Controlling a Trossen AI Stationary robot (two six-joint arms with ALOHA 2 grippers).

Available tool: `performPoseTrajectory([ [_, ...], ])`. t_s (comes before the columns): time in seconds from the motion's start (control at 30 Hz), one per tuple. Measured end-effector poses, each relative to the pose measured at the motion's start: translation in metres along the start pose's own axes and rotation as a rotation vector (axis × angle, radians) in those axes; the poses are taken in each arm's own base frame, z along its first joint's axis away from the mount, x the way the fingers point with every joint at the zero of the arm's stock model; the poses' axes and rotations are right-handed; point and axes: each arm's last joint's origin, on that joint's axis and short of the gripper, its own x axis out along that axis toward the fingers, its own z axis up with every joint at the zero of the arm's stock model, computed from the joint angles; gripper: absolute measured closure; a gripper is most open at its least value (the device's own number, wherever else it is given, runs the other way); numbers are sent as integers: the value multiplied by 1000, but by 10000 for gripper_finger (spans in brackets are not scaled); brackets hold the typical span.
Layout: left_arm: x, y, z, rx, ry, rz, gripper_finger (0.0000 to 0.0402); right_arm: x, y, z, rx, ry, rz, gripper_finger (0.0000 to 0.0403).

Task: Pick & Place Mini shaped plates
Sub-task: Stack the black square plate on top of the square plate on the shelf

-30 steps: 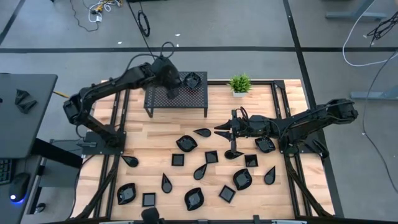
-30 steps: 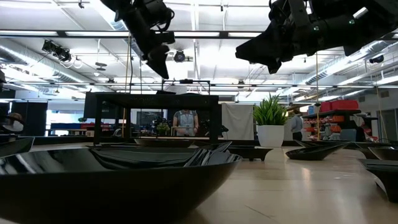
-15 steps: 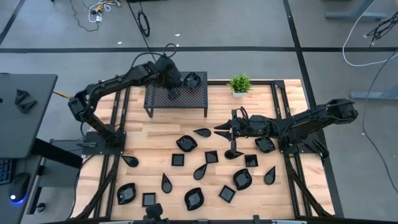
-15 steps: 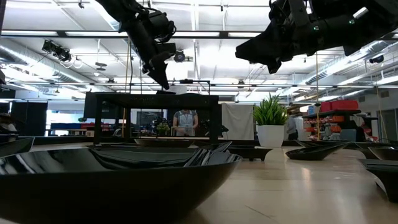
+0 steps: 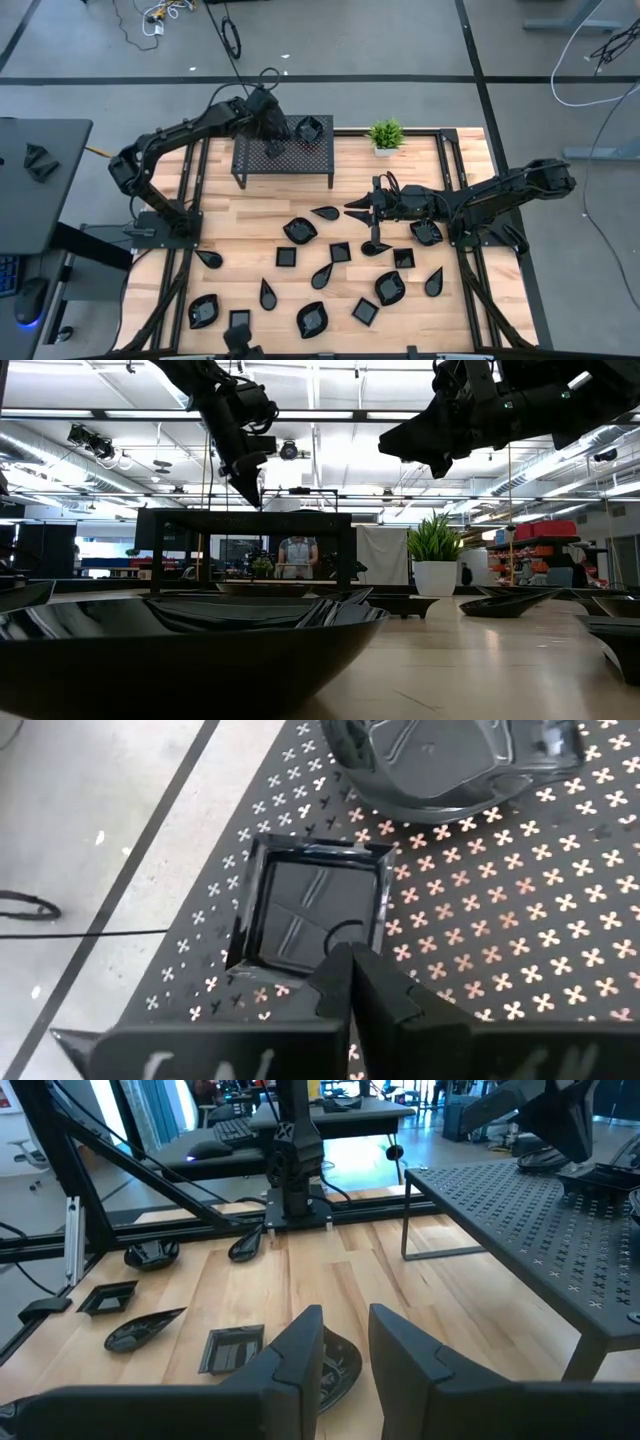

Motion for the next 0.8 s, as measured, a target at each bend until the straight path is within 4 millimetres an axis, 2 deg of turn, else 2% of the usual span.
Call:
performPoseTrajectory([
  [0.07,-1,-3,1,-24,-10,-19,387,0,0,0,0,0,0,317],
  [0.17,-1,-8,2,-52,-35,-159,395,0,0,0,-1,0,0,317],
  [0.27,6,-11,2,-52,-27,-217,397,0,0,0,-11,0,0,317],
  [0.5,25,-8,-2,-35,45,-148,395,0,0,0,-3,0,0,317],
  [0.8,24,-3,-5,-20,102,28,389,0,0,0,-3,0,0,317],
])
